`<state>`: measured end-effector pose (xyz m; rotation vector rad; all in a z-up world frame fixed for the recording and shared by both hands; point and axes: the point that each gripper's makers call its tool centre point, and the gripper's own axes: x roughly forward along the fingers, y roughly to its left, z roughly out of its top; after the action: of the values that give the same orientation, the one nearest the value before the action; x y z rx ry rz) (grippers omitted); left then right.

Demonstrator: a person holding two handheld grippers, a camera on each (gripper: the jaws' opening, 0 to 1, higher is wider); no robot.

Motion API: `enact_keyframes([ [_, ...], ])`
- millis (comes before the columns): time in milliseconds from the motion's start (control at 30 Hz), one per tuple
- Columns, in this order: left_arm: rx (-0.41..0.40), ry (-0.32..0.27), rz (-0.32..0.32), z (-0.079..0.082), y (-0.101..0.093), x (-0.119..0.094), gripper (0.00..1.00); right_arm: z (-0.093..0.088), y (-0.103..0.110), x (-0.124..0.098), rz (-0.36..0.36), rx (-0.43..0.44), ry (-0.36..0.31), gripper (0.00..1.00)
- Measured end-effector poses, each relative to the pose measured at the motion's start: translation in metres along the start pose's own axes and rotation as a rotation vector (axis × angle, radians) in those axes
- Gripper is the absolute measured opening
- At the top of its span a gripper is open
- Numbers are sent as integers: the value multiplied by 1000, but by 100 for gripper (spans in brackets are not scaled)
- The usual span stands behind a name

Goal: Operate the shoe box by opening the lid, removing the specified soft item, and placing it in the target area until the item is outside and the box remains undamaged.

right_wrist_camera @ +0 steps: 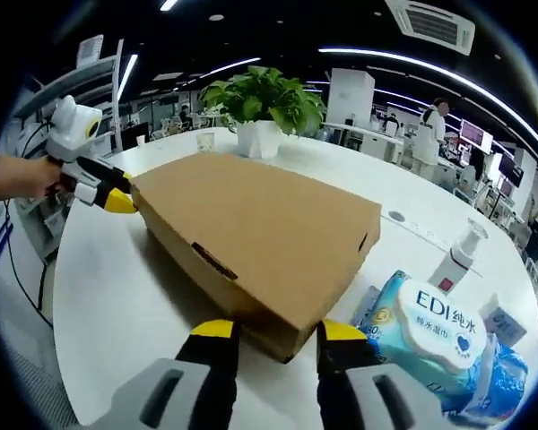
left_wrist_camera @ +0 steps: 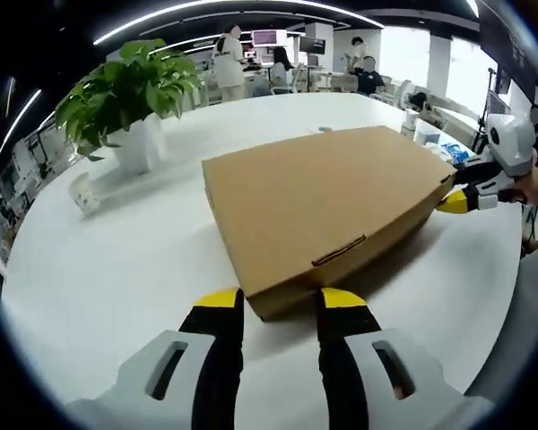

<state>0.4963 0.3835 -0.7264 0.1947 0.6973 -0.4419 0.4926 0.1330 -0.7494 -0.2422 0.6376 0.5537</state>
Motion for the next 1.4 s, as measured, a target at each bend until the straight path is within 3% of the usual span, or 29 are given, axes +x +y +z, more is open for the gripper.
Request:
enact_keyframes([
  [1000,39,13,-23,26,20,32,30,16,-17,20,-17,43,13,32],
  [1400,25,10,-22,25,19,30,31,17,-16,20,-5,81,3,34],
])
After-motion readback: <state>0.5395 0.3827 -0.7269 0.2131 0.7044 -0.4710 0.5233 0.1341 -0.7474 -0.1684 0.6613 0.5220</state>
